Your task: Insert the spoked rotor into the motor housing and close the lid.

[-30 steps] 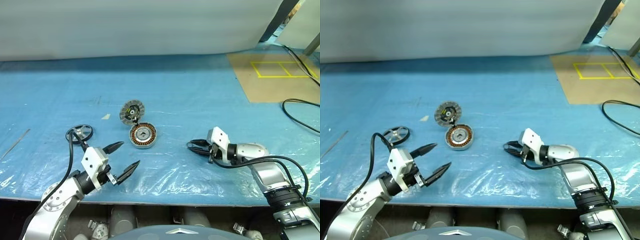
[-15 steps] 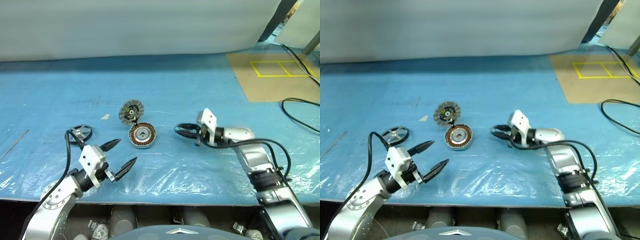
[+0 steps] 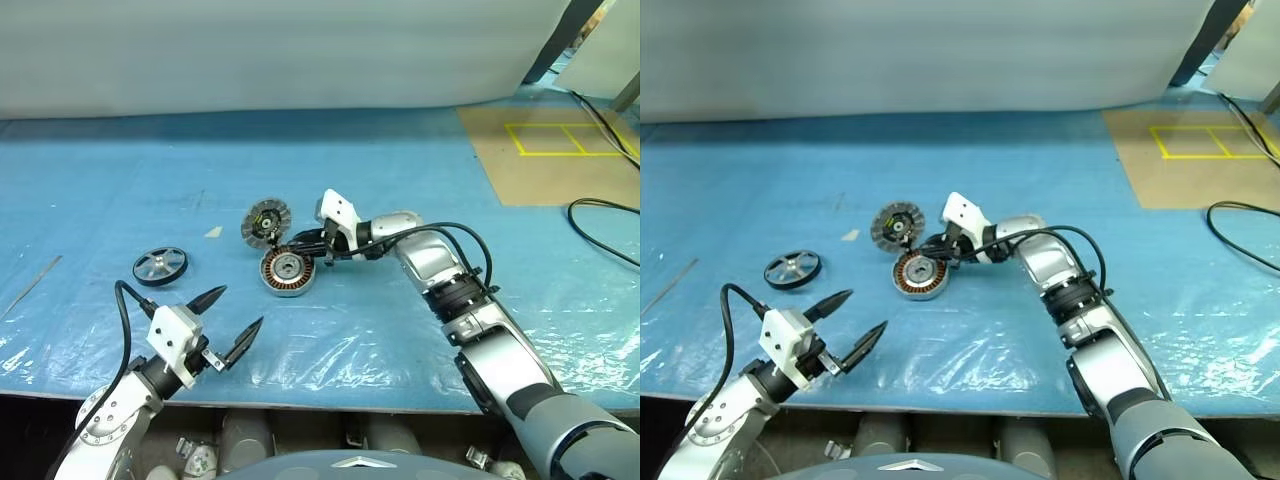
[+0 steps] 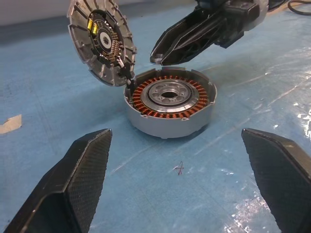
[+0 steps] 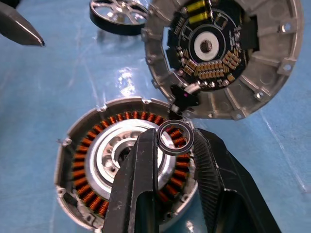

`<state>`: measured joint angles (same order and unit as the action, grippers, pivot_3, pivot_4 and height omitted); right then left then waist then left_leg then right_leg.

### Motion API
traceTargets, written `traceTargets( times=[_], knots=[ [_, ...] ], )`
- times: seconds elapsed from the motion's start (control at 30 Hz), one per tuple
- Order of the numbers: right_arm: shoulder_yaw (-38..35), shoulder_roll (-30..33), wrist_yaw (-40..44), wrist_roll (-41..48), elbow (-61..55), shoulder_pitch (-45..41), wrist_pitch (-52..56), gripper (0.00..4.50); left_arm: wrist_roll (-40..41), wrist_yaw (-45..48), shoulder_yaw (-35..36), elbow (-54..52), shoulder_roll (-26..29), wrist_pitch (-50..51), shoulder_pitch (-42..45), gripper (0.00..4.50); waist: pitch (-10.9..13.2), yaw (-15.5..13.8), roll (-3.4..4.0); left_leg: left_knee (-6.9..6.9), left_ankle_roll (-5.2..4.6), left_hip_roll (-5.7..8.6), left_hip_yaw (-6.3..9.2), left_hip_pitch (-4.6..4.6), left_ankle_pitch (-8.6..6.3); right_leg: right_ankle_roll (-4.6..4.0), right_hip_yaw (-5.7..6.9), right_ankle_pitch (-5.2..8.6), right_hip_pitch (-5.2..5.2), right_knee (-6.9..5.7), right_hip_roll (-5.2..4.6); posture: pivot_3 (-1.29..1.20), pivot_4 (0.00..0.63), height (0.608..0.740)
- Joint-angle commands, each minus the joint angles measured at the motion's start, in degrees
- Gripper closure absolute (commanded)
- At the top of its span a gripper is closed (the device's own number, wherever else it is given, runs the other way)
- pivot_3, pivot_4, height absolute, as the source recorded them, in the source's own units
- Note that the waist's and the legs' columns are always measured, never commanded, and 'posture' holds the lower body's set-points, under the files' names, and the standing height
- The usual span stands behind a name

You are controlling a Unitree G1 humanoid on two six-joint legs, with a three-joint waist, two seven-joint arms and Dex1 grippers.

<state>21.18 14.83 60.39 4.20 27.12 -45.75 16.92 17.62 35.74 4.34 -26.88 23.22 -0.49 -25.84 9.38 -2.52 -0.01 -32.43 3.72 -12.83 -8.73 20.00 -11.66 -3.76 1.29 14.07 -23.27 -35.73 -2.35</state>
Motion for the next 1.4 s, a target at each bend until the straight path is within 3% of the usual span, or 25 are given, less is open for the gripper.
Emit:
traceTargets(
  times=[0.03,0.73,1.4],
  knots=[
    [0.58,-0.59,1.33,-1.30,1.62,-1.23,-3.83,3.86,-0.83,-0.50,0.01,-0.12,-0.67,-2.68,-0.59,0.00,0.00,0.08,0.00,0.02,0.00,0.00,0.00,0.01,0.00,0.00,0.00,0.00,-0.01,0.00,0.01,0.00,0.150,0.740],
    [3.82,-1.32,5.28,-5.84,-0.69,2.24,-9.44,3.86,-1.43,0.00,-0.21,2.69,-0.41,-4.25,0.27,0.00,0.00,0.18,0.00,0.00,-0.01,-0.04,-0.01,-0.02,-0.01,-0.01,0.00,0.00,-0.03,-0.07,0.02,0.00,0.150,0.740],
    [3.17,-1.90,3.69,-6.72,0.54,1.90,-9.71,3.86,-1.25,-0.26,-0.41,2.18,-0.25,-3.01,1.00,0.00,0.00,0.19,0.00,-0.01,-0.01,-0.04,-0.01,-0.03,0.00,-0.01,0.00,0.00,0.02,-0.10,0.02,0.00,0.150,0.740]
  ],
)
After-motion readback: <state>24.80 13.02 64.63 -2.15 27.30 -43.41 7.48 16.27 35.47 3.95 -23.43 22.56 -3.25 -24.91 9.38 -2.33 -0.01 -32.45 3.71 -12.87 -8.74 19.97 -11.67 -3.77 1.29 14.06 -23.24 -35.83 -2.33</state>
